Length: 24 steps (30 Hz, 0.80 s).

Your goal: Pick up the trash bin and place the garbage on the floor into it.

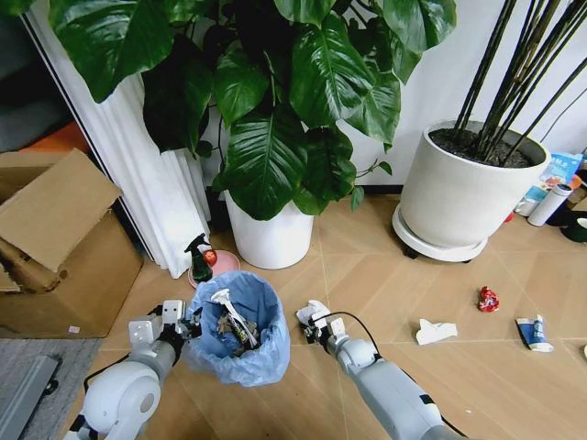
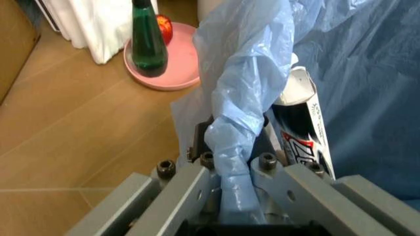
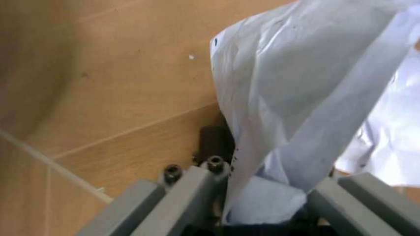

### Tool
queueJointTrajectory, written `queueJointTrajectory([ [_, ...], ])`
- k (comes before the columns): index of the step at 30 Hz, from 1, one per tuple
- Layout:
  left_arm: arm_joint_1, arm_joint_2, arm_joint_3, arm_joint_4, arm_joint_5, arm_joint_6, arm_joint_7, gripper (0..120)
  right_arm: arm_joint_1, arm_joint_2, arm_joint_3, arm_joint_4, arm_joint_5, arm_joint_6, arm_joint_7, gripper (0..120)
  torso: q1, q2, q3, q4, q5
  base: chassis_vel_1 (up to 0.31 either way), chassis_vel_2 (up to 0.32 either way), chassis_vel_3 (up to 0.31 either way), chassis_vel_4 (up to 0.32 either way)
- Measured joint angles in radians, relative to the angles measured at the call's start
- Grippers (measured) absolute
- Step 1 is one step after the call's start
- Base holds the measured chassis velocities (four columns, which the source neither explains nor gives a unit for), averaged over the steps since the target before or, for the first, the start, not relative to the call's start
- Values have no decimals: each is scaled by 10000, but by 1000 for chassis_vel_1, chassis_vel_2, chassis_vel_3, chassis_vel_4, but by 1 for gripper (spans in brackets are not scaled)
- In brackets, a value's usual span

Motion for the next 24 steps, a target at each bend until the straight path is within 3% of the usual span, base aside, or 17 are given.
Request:
queueJointTrajectory([
  [3,-40,27,11,10,-16,-2,2,0,-187,-120,-4,373,185,-56,72,0,0,-1,1,-1,2,0,0,0,0],
  [14,-288,204,140,239,-166,-4,23,0,-1060,-982,552,3794,594,119,1143,0,0,0,0,1,4,0,0,0,0],
  [24,-854,587,432,631,-551,46,21,0,-1139,-2708,1196,7477,1493,-210,1667,0,0,0,1,-4,-1,0,0,0,0],
])
